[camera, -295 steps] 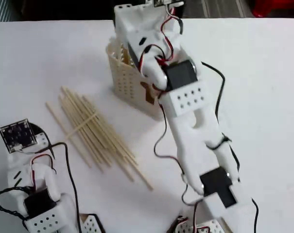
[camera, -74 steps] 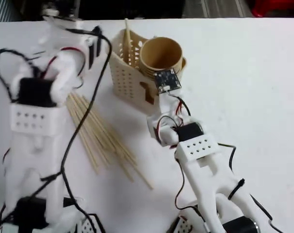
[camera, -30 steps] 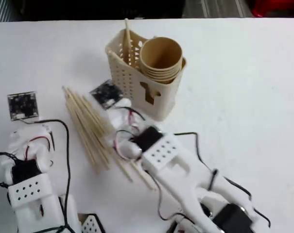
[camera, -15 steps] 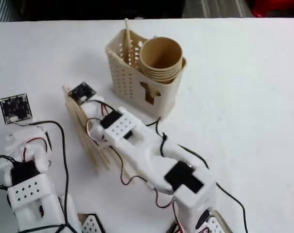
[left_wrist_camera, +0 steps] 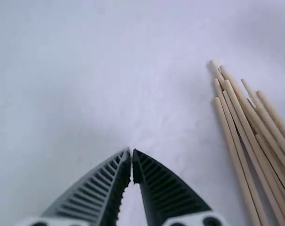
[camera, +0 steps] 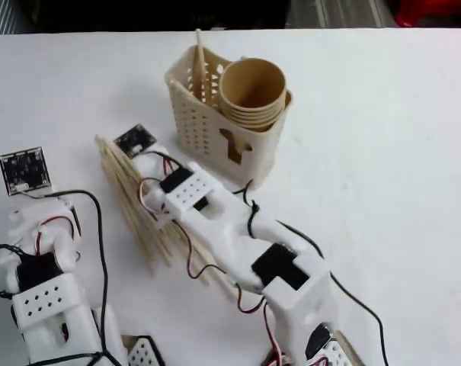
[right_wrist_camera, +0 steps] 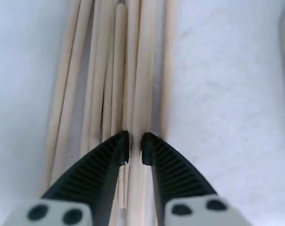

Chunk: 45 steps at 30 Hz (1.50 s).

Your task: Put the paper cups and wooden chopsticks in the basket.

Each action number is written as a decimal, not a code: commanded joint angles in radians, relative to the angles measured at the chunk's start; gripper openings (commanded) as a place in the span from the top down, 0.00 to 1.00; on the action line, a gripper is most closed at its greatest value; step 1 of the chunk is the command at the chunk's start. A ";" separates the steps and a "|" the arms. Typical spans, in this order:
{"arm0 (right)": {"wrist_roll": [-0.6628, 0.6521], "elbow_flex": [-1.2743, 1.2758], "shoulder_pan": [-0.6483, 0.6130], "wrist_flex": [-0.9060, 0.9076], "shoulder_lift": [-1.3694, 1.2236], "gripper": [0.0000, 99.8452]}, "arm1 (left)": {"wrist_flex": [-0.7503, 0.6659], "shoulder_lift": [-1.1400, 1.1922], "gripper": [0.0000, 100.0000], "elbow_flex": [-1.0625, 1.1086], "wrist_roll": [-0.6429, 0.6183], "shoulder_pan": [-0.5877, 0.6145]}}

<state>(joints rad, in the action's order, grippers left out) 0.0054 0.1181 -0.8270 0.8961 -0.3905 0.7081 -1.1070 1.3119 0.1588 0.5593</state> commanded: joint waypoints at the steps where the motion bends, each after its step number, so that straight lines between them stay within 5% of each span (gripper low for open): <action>1: -0.009 -0.015 0.019 0.070 0.035 0.98 | -0.021 -0.018 0.96 -0.002 -0.008 0.005; 8: -0.009 0.003 0.053 0.268 0.203 0.98 | -0.021 -0.018 0.96 -0.002 -0.008 0.005; 27: -0.005 0.328 0.077 0.239 0.855 0.98 | -0.021 -0.018 0.96 0.003 -0.008 0.007; 39: -0.006 0.334 0.085 -0.300 1.127 0.98 | -0.023 -0.022 0.96 0.014 -0.008 0.007; 45: -0.011 0.331 0.200 -0.645 1.076 0.98 | -0.023 -0.022 0.96 0.014 -0.006 0.007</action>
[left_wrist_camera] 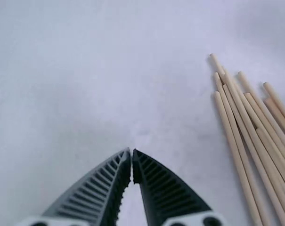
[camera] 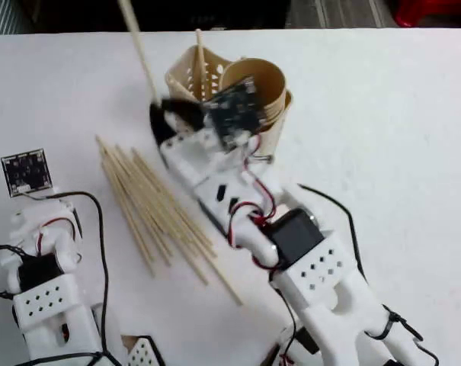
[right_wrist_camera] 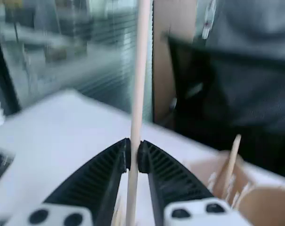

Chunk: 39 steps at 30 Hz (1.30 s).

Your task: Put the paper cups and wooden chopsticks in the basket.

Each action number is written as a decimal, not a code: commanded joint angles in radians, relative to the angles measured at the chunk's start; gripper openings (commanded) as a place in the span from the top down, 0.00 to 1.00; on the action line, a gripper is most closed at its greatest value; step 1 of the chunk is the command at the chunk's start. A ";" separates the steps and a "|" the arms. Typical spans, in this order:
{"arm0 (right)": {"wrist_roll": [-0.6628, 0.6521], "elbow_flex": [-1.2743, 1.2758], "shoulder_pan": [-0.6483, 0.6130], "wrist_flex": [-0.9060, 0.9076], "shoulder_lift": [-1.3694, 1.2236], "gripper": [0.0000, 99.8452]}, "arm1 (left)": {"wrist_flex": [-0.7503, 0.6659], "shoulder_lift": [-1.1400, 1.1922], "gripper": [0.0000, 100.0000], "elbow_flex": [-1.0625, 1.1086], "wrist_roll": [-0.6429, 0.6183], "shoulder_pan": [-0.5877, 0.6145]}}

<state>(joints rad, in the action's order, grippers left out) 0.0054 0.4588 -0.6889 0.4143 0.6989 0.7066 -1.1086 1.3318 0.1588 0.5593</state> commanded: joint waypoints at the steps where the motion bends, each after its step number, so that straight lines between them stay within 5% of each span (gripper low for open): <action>1: -0.011 -0.008 0.087 -0.219 -0.036 0.98 | -0.021 -0.021 0.96 -0.006 -0.006 0.007; 11: -0.011 -0.005 0.239 -0.634 -0.432 0.97 | -0.021 -0.021 0.96 -0.006 -0.006 0.007; 21: -0.011 -0.008 0.240 -0.650 -0.515 0.87 | -0.021 -0.021 0.96 -0.006 -0.006 0.007; 26: -0.011 -0.005 0.209 -0.412 -0.351 0.87 | -0.026 -0.021 0.96 -0.006 -0.006 0.007; 32: -0.012 -0.006 0.094 0.122 -0.124 0.87 | -0.041 -0.016 0.96 -0.005 -0.006 0.007; 39: -0.012 -0.003 -0.021 0.492 -0.208 0.87 | -0.041 -0.016 0.96 -0.005 -0.006 0.007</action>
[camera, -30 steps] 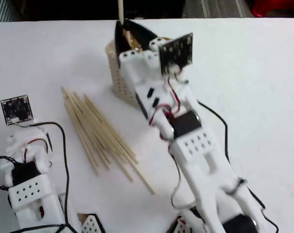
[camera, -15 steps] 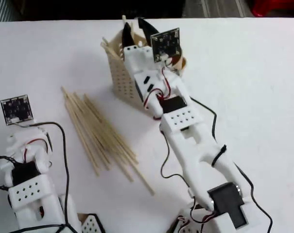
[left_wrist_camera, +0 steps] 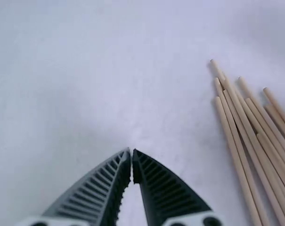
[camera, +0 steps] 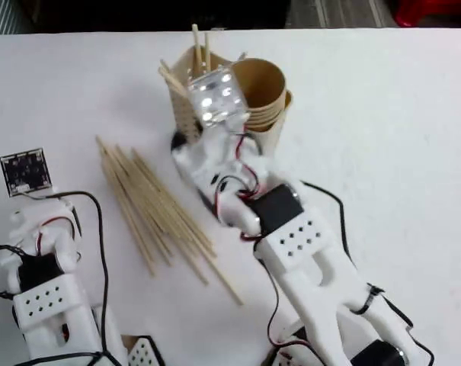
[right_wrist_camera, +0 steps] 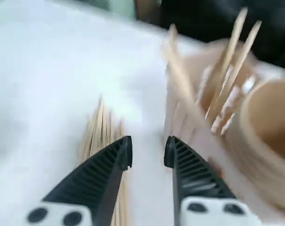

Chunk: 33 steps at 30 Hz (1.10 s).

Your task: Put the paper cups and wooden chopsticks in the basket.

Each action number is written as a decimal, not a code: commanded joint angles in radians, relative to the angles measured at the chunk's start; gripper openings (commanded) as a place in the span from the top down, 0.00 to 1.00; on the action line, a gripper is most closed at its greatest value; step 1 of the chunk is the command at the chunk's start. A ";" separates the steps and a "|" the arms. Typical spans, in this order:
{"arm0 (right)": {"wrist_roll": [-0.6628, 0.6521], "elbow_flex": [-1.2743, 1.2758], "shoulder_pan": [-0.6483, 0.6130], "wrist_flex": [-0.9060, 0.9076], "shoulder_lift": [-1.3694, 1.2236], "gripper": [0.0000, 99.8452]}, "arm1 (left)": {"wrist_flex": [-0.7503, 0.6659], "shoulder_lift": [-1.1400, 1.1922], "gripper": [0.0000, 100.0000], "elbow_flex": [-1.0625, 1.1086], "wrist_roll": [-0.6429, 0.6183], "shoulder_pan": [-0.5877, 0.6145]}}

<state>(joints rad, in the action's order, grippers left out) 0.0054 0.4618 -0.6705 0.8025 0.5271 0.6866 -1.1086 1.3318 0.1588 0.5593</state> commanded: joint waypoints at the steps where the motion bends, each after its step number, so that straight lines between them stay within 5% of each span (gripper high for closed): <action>1: -0.012 -0.006 -0.048 0.116 -0.074 0.87 | -0.021 -0.016 0.96 -0.005 -0.006 0.007; 16: -0.012 -0.224 -0.108 0.104 -0.696 0.87 | -0.023 -0.021 0.96 0.008 -0.006 0.007; 33: -0.018 -0.364 -0.162 0.148 -0.974 0.87 | -0.025 -0.021 0.96 0.008 -0.006 0.005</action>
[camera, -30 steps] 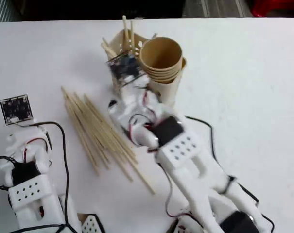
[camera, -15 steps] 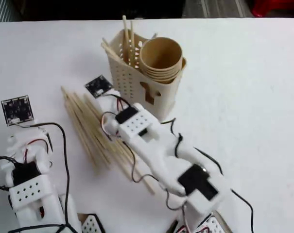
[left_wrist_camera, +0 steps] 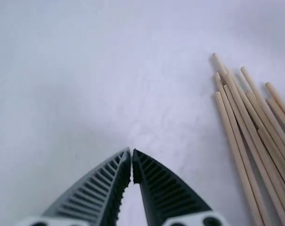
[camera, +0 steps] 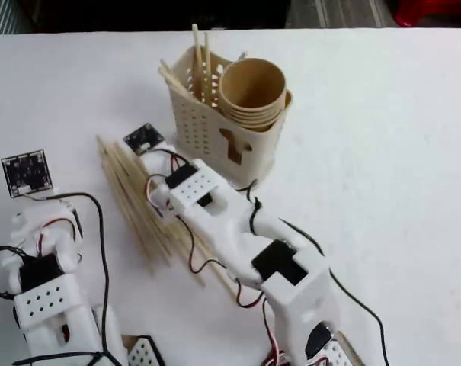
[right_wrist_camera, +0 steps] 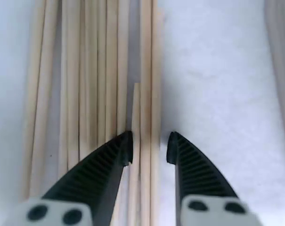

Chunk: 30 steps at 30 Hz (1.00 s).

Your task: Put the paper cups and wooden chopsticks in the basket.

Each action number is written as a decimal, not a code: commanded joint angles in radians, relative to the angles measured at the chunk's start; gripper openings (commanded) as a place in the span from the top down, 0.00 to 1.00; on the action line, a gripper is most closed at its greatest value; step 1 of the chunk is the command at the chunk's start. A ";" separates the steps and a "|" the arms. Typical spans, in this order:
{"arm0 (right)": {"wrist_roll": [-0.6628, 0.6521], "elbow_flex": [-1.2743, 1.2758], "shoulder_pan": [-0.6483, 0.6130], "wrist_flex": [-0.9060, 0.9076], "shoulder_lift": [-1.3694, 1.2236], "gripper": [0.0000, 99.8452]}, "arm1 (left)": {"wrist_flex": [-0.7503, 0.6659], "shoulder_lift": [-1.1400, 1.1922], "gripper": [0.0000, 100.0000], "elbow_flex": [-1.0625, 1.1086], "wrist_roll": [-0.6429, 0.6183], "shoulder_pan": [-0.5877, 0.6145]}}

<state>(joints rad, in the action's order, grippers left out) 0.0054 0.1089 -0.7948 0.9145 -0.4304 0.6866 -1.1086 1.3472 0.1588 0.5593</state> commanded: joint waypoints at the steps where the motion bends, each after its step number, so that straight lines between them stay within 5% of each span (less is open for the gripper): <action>1: -0.035 -0.011 -0.047 0.048 -0.018 0.87 | -0.025 -0.021 0.96 -0.008 -0.006 0.005; 8: -0.083 -0.009 -0.058 0.085 -0.036 0.99 | -0.037 -0.016 0.96 -0.005 -0.006 0.005; 19: -0.083 -0.008 -0.050 0.125 -0.016 0.98 | -0.037 -0.016 0.96 -0.005 -0.006 0.005; 30: -0.089 0.130 0.067 0.182 0.341 0.98 | -0.037 -0.016 0.96 -0.005 -0.006 0.005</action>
<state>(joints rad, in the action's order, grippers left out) -0.0683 0.1964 -0.7580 1.1063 -0.2340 0.6713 -1.1086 1.3472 0.1588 0.5593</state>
